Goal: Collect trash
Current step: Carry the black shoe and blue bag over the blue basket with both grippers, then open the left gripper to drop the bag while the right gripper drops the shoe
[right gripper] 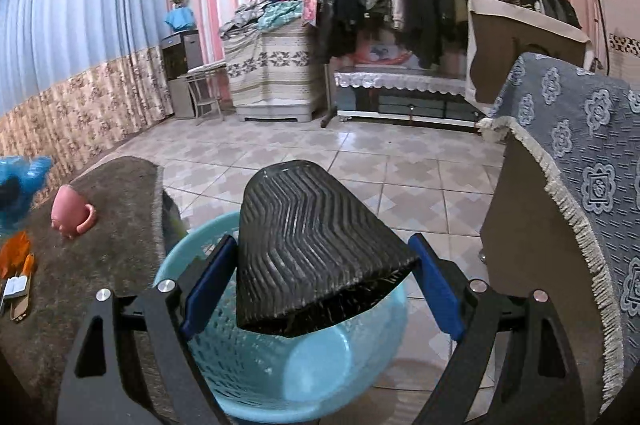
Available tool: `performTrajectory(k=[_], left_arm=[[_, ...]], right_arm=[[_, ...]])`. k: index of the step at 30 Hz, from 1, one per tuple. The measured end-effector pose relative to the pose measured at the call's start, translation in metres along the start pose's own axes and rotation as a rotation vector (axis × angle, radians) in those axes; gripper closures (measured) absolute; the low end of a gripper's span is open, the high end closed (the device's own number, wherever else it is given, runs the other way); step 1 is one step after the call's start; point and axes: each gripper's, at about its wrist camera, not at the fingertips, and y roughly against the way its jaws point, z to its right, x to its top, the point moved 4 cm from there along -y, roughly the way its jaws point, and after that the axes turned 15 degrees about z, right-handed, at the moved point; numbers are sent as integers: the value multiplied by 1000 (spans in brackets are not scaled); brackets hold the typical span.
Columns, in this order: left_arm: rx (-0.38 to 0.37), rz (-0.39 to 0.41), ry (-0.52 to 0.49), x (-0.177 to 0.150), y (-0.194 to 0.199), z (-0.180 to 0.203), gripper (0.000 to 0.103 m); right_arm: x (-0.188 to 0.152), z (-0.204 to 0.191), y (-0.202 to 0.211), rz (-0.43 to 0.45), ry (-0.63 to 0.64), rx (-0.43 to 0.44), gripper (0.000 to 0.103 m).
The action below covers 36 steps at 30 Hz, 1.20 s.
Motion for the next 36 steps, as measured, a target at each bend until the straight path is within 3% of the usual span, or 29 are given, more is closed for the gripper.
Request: performTrajectory(k=[8,15,17,19,22,25,31,36], left_arm=[[-149,-77,-92,-44,-46,92,73],[-214,-163,-88,-74,-82,125,70],[-210,-171,-101,-78,-90,129,66],[-207,-178,-91,-80,-91,123,44],[-183,-155,-79,-74,-89,113,27],[-133,-128,-96,-67,-87,100,17],[-40,-74,-85,-50,-73,62,6],[32,-56,-65,-43,-57,30,6]], right_arm=[[-14,46,-15,-64,-101,-98,18],[-22,54,-20,-92,-99,-126,18],[-21,52,-20,-91,-93,-126,18],[-22,51,-22,-93,-85,-123,18],[-24,47,-24,-109,-82,-112,18],[-25,36,-26,-112,-77,-92,18],[-37,2,-42,-151,-49,-40,18],[-42,-16,-50,-154,-36,-20,17]])
